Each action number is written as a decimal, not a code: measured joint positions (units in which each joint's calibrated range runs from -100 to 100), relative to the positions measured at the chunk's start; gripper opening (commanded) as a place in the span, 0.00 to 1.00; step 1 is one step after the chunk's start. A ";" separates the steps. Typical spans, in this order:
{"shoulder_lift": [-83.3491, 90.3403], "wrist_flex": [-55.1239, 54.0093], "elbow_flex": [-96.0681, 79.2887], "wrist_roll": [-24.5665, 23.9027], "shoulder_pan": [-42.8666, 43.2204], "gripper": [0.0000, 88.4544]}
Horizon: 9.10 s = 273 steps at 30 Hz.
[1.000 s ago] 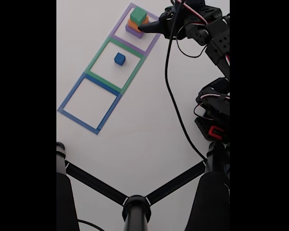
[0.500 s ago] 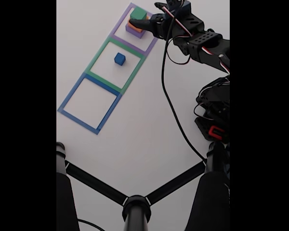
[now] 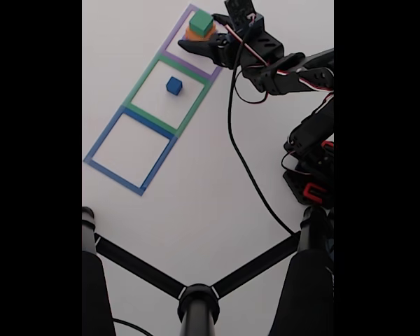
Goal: Tower of hanoi
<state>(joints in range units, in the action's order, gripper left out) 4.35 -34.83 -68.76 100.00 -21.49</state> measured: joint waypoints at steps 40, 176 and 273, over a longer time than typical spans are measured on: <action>-4.47 -4.33 3.74 0.00 1.39 0.25; -11.14 -2.97 2.79 -0.39 43.47 0.11; 27.94 27.05 -10.36 0.00 14.41 0.35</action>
<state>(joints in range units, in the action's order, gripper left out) 32.29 -7.78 -79.11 100.00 -7.08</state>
